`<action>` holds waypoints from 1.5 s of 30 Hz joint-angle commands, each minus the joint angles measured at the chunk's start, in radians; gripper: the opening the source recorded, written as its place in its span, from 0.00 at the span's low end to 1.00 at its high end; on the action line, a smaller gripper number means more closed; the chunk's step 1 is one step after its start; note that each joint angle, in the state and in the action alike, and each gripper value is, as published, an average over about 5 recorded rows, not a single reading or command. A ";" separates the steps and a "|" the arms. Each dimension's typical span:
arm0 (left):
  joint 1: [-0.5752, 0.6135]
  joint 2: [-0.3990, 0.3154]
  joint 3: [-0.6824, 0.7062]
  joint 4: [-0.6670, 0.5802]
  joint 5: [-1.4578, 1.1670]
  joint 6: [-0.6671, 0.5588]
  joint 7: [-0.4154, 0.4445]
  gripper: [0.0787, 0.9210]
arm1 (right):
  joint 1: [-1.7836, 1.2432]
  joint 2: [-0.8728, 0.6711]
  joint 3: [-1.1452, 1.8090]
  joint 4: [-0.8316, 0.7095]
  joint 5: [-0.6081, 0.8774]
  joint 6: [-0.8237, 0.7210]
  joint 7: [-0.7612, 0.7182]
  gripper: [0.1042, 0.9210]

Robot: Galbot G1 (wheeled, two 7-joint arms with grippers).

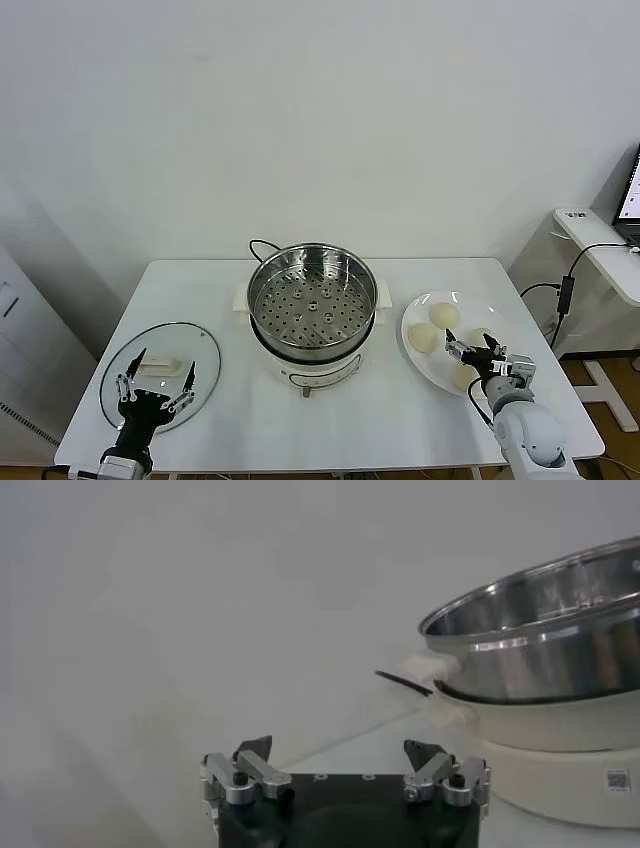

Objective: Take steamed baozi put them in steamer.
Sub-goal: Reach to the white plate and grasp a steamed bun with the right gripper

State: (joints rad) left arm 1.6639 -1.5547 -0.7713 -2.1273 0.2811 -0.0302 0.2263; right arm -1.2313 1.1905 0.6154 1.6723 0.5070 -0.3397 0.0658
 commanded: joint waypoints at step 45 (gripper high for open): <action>0.000 0.006 -0.003 -0.008 -0.006 -0.007 0.002 0.88 | 1.062 -0.315 -0.801 -0.738 -1.013 0.468 -1.327 0.88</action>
State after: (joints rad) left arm 1.6635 -1.5490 -0.7712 -2.1307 0.2757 -0.0377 0.2283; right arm -0.3185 0.7796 -0.0436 1.0672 -0.3534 0.0722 -1.1764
